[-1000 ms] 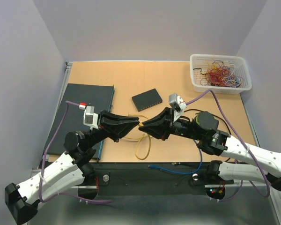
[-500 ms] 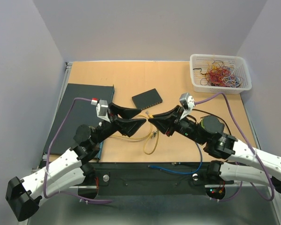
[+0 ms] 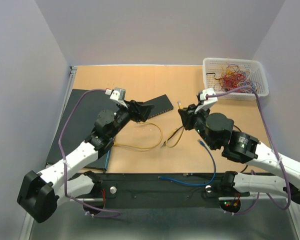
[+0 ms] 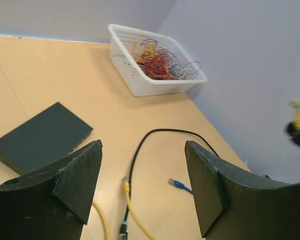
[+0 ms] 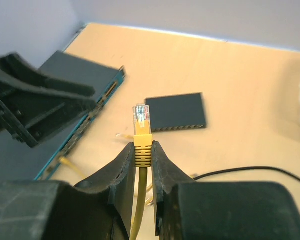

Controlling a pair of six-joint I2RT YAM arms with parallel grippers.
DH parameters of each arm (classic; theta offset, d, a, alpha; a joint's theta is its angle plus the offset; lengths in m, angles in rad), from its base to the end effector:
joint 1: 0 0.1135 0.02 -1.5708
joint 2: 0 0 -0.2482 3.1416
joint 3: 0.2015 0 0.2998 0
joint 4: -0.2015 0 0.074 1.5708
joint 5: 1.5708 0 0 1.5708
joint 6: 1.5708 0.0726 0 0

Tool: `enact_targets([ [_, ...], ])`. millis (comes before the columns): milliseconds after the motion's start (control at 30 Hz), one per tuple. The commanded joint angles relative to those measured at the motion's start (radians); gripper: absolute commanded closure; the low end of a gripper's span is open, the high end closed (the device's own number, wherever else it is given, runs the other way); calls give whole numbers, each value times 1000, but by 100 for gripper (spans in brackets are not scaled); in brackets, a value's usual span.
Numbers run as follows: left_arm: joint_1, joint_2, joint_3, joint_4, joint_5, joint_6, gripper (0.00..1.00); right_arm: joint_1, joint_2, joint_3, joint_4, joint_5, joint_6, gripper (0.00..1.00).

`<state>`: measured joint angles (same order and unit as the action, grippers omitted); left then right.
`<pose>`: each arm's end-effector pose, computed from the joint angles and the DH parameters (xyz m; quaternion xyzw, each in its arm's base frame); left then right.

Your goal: Insert the plug into the switch port

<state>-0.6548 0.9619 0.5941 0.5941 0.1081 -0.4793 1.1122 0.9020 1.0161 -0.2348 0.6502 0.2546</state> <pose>0.2460 -0.1988 0.3003 0.0966 0.6157 -0.4480 0.6409 0.1642 0.2333 0.3854 -0.1022 0.7331 0.2114 0.6383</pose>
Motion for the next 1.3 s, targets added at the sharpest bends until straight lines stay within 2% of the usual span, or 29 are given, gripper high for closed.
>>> enact_targets([
  [0,59,60,76,65,25,-8,23,-3,67,202,-205,201,-87,100],
  [133,90,153,108,75,47,4,24,-3,28,326,-369,60,-60,99],
  [300,138,225,105,133,76,-15,25,-3,-125,464,-484,-9,-8,100],
  [433,158,270,111,157,103,-22,27,-3,-140,597,-593,-41,32,100],
  [567,173,290,105,184,117,-24,27,-3,-62,653,-734,45,58,100],
  [733,179,331,111,188,111,-21,27,-3,188,478,-830,37,126,99],
  [800,185,354,116,193,102,-19,27,-5,285,359,-790,43,155,100],
  [833,187,365,116,196,94,-15,28,-6,302,316,-714,28,150,100],
  [900,207,388,131,197,88,-12,28,-38,319,219,-617,-79,105,99],
  [1000,233,440,156,203,93,-12,28,-103,376,161,-468,-187,65,100],
  [1167,274,566,245,199,114,13,28,-152,527,85,-280,-236,26,100],
  [1233,285,636,294,194,136,16,30,-178,549,41,-218,-268,18,99],
  [1267,297,661,309,194,142,10,30,-186,552,20,-136,-277,11,99],
])
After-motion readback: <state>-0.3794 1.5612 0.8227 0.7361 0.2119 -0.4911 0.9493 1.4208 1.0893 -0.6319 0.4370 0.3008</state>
